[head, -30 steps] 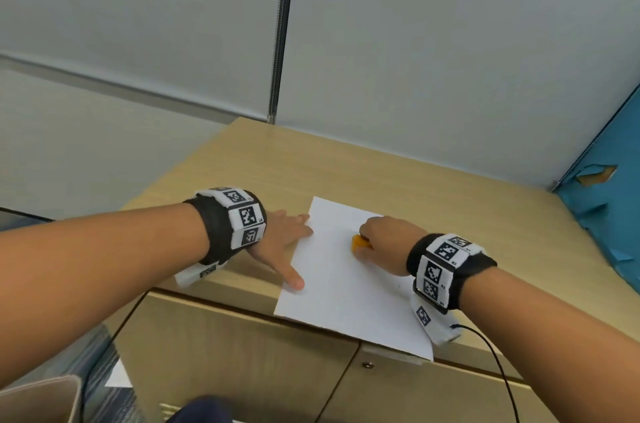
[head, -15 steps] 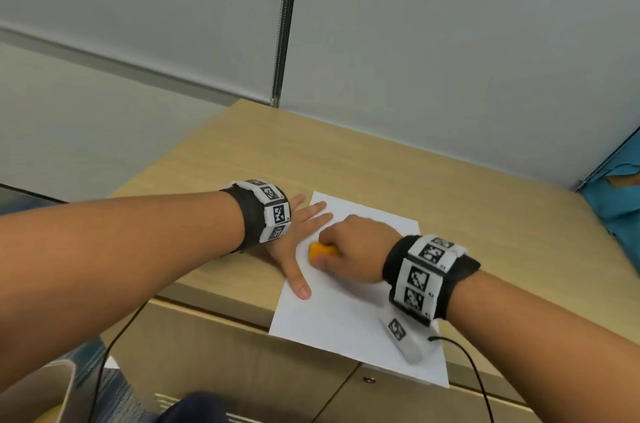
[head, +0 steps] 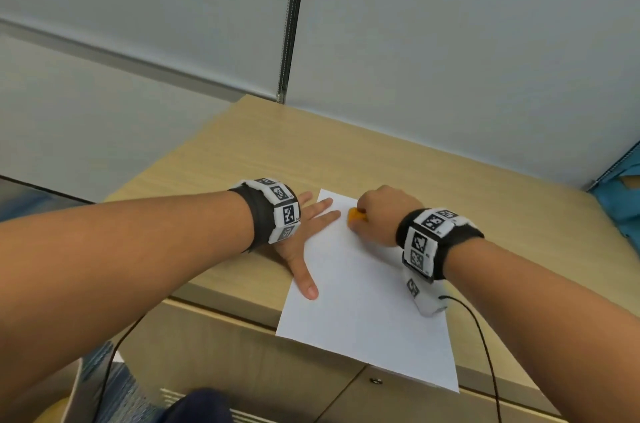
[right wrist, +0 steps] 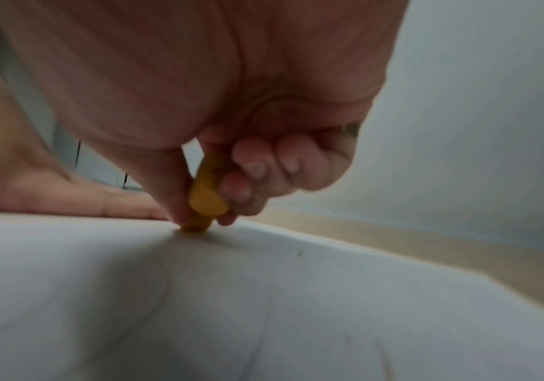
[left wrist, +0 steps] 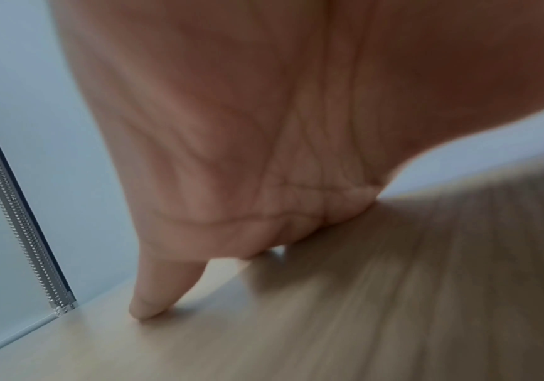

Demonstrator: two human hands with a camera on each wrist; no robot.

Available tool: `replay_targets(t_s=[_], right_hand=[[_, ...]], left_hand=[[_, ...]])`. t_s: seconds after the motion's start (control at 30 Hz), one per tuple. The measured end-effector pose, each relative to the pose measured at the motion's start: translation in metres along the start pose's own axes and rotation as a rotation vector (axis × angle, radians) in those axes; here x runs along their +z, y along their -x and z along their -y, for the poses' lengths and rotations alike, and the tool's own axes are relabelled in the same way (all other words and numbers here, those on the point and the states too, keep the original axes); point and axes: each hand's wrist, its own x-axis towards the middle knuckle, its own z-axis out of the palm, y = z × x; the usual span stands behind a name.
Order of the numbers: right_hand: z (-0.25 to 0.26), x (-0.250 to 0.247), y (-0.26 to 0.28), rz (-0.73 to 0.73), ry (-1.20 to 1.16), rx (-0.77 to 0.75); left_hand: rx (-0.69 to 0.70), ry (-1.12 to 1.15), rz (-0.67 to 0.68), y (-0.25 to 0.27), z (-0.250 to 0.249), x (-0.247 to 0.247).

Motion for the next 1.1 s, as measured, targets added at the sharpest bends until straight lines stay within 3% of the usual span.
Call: replay_targets(t_s=[0.4, 0.57, 0.73, 0.97, 1.1], right_hand=[[-0.001, 0.02, 0.04, 0.159, -0.272, 0.011], [-0.014, 0.018, 0.049, 0.205, -0.291, -0.111], [-0.013, 0.017, 0.049, 0.166, -0.23, -0.187], [0.044, 0.004, 0.029, 0.122, -0.163, -0.384], [0.023, -0.005, -0.004, 0.066, -0.039, -0.172]], left_hand=[[-0.017, -0.012, 0.0, 0.009, -0.006, -0.004], [-0.035, 0.081, -0.01, 0.01, 0.001, -0.005], [-0.049, 0.01, 0.0, 0.012, -0.002, -0.008], [-0.075, -0.074, 0.027, 0.009, -0.005, -0.012], [-0.053, -0.029, 0.005, 0.009, -0.003, -0.009]])
